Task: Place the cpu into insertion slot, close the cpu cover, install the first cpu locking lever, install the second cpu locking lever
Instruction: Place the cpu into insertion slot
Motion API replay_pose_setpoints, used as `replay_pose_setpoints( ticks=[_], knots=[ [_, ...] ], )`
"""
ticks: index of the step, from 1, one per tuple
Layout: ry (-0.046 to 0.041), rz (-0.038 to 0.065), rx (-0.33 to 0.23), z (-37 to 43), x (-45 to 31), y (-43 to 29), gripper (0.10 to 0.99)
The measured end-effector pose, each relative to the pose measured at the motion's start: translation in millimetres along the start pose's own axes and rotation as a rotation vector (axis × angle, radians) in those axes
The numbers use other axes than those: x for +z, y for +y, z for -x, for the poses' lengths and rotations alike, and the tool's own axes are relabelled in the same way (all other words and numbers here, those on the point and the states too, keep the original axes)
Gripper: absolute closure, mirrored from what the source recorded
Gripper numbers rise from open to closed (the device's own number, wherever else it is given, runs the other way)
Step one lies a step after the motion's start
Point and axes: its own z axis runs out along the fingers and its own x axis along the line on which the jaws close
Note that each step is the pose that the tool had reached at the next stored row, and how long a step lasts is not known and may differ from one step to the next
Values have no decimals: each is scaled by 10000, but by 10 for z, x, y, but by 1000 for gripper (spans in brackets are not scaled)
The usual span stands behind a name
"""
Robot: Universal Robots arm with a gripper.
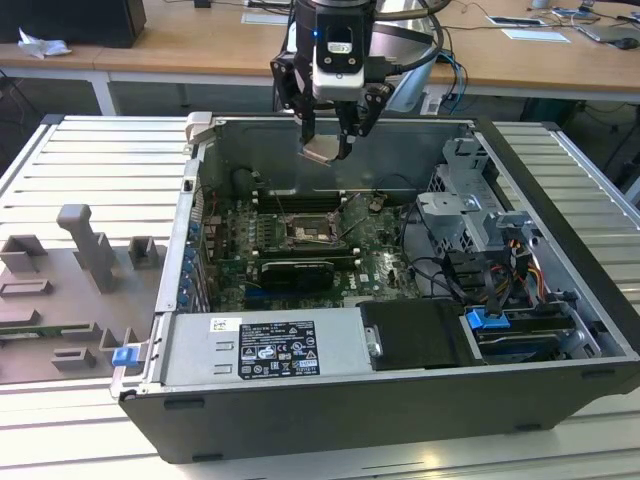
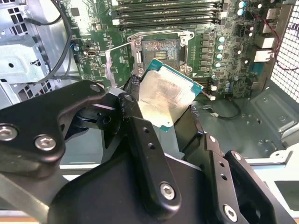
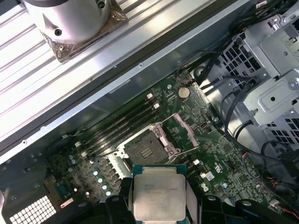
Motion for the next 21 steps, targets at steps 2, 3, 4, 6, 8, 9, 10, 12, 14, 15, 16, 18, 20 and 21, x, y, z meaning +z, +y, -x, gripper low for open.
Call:
replay_pose_setpoints(
  ticks=[2,3,4,6,8,9,10,12,14,15,16,18,20,21],
  knots=[
    [0,-2,1,0,11,-1,545],
    [-1,-2,1,0,15,-2,545],
    [-1,-2,1,0,18,-2,545],
    [0,0,1,1,26,-3,545],
    [-1,-1,1,1,32,-3,545],
    [-3,-4,1,1,37,-4,545],
    [-3,-6,2,1,40,-4,545],
    [-8,-10,17,1,44,-5,545],
    [-21,-12,126,1,48,-5,545],
    [-28,-12,190,1,50,-5,545],
    [-34,-12,252,1,51,-5,545],
    [-49,-12,401,1,54,-5,545],
    [-63,-10,555,1,56,-6,545],
    [-72,-8,656,1,57,-6,545]
  ],
)
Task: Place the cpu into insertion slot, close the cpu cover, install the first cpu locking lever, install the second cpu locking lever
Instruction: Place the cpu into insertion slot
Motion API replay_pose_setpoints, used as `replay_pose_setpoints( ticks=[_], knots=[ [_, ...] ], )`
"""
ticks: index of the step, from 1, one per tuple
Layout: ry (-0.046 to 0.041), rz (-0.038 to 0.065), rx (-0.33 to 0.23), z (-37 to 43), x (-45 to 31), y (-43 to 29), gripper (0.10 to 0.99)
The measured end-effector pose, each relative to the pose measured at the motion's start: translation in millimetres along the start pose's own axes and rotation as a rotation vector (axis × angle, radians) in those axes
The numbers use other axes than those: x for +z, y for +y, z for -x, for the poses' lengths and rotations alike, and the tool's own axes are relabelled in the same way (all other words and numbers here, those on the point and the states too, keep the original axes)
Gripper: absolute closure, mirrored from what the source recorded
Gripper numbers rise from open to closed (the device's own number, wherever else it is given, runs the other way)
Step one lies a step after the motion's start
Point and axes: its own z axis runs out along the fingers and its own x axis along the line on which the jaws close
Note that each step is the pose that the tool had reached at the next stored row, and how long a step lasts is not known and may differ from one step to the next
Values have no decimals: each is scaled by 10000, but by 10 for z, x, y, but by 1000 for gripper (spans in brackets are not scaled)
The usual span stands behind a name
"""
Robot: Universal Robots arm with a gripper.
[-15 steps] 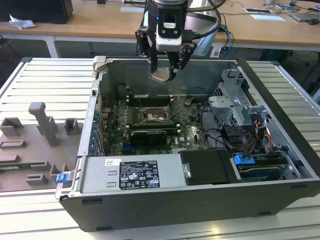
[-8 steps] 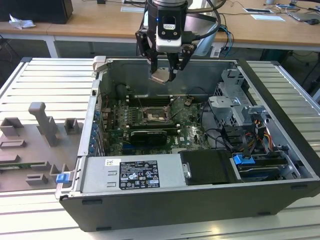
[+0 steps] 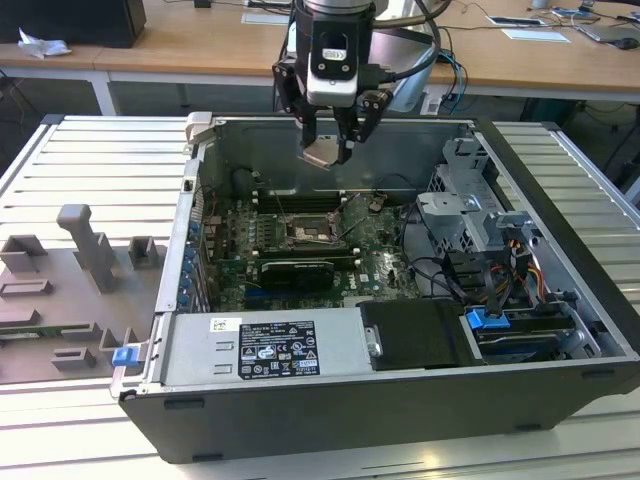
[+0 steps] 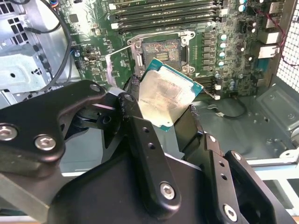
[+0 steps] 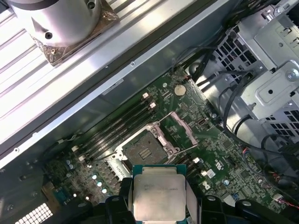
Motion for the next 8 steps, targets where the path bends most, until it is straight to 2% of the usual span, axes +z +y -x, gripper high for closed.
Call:
replay_pose_setpoints(
  ticks=[8],
  knots=[
    [-77,14,865,0,10,-1,545]
  ],
)
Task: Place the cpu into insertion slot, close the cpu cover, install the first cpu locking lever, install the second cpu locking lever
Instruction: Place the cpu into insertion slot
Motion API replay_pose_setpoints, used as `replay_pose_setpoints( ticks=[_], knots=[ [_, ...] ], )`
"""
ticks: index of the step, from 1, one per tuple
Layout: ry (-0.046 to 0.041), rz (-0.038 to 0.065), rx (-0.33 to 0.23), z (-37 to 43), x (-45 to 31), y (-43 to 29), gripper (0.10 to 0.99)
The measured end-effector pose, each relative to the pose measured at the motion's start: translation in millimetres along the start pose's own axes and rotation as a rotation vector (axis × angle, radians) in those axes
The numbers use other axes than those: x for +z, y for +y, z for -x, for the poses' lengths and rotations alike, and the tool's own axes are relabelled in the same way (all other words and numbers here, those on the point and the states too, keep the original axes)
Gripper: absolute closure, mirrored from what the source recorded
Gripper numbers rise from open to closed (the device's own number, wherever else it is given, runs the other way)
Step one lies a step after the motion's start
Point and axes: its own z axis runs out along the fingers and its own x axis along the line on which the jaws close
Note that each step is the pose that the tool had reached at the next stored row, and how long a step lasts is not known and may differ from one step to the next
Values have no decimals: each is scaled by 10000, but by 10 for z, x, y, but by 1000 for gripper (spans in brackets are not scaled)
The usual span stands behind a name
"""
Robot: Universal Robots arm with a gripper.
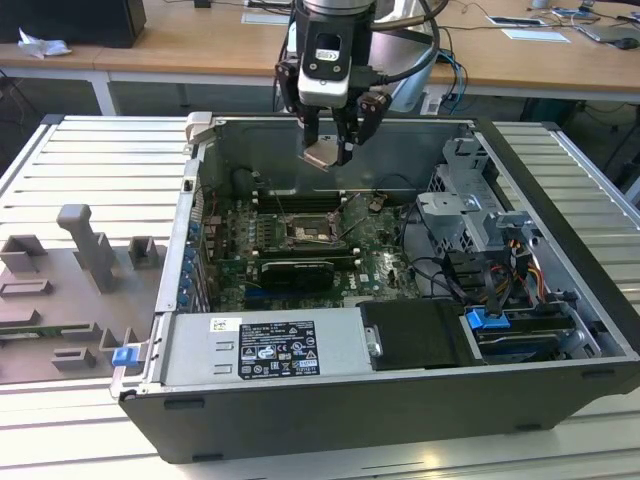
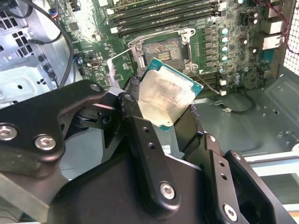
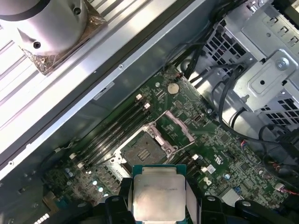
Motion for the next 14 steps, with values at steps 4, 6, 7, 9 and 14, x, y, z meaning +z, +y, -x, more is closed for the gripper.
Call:
replay_pose_setpoints(
  ticks=[4,6,7,9,14],
  knots=[
    [-44,7,487,0,10,-1,545],
    [-75,7,784,0,17,-1,545],
    [-91,8,946,0,22,-2,545],
    [-115,12,1225,1,28,-2,545],
    [-167,22,1807,1,42,-4,545]
  ],
)
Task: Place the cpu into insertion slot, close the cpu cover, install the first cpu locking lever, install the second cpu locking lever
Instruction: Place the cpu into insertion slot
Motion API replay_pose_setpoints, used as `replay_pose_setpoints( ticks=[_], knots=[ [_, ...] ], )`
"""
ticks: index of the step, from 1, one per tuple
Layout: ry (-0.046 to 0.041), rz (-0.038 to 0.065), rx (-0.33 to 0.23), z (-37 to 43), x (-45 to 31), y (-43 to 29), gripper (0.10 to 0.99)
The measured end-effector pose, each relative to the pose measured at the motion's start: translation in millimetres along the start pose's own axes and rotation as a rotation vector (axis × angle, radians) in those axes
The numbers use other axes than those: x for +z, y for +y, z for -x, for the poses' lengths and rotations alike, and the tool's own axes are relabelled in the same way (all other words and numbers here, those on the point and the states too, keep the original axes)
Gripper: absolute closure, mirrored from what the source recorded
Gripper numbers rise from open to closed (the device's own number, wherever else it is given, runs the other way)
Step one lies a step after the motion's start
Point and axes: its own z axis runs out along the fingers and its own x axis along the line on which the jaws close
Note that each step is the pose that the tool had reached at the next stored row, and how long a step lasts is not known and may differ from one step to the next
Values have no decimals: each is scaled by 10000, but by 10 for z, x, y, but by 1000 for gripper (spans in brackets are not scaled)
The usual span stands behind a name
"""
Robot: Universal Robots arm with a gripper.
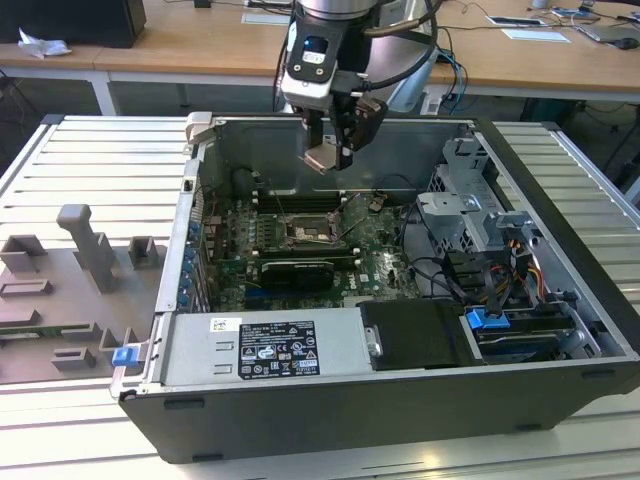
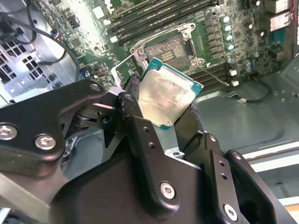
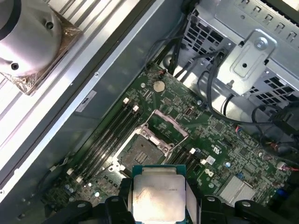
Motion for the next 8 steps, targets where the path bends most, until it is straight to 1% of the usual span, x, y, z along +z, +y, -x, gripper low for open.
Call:
replay_pose_setpoints(
  ticks=[1,2,8],
  knots=[
    [-7,1,84,0,2,0,545],
    [-25,4,289,0,6,-1,545],
    [-68,13,793,0,17,-2,545]
  ],
)
